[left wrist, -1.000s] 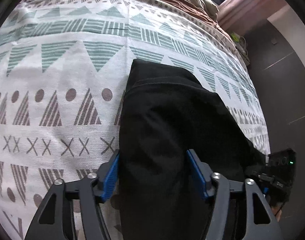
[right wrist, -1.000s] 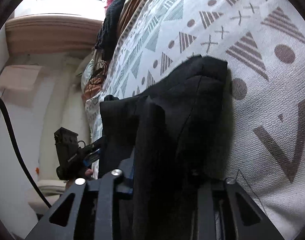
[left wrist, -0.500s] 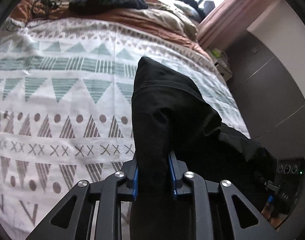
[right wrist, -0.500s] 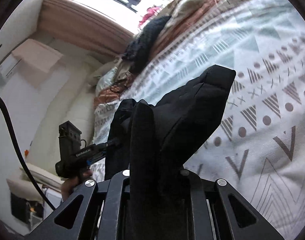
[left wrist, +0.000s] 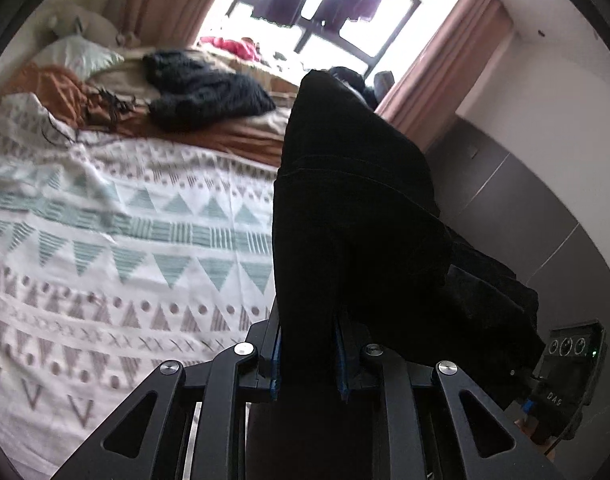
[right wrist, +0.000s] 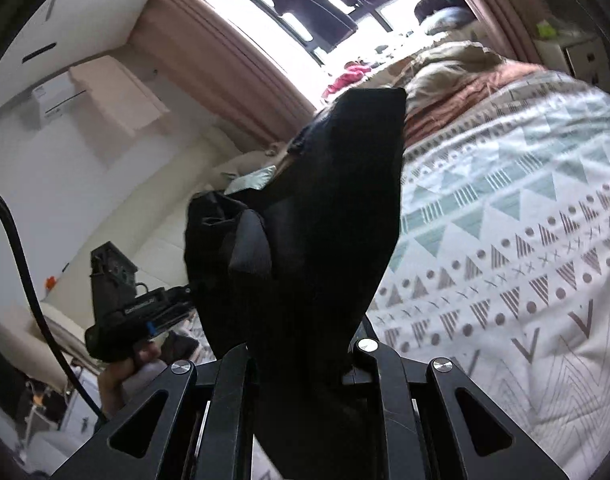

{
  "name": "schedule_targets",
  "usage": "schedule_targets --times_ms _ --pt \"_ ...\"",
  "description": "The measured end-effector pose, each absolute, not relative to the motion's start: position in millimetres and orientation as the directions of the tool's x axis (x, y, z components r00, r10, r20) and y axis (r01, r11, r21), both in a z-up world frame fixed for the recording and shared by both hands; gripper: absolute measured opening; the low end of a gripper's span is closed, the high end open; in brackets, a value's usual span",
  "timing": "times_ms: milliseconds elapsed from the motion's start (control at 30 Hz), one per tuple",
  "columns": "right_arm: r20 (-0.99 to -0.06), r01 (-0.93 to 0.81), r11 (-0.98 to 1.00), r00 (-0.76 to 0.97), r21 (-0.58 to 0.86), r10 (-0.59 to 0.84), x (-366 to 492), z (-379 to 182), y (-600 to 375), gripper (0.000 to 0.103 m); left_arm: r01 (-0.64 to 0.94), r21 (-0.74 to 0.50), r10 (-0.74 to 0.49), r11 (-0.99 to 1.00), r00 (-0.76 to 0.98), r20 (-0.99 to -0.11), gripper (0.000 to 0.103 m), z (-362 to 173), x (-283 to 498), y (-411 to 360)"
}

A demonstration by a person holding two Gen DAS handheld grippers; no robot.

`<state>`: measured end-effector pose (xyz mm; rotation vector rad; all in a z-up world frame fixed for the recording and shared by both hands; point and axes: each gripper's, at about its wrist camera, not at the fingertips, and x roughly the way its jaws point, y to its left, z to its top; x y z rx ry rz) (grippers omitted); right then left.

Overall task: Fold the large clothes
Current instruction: 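Lift the folded jacket with both tools and carry it toward the headboard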

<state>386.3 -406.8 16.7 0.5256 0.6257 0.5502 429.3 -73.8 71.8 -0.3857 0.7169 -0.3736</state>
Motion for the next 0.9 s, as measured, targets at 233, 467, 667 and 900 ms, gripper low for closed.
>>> schedule_targets --times_ms 233,467,667,900 --pt "-0.381 -0.333 0.756 0.708 0.563 0.595 374 52 -359 0.014 0.192 -0.457 -0.434 0.869 0.739 -0.515 0.02 107 413 -32" --pt "-0.37 -0.382 0.751 0.693 0.539 0.619 373 75 -312 0.014 0.159 -0.448 -0.387 0.88 0.788 -0.479 0.02 135 395 27" --pt "-0.371 -0.43 0.745 0.671 0.51 0.642 381 91 -255 0.014 0.116 -0.42 -0.322 0.9 0.826 -0.462 0.02 158 376 87" --pt "-0.382 -0.495 0.72 0.62 0.487 0.685 382 101 -168 0.014 0.027 -0.379 -0.21 0.925 0.867 -0.452 0.019 174 343 159"
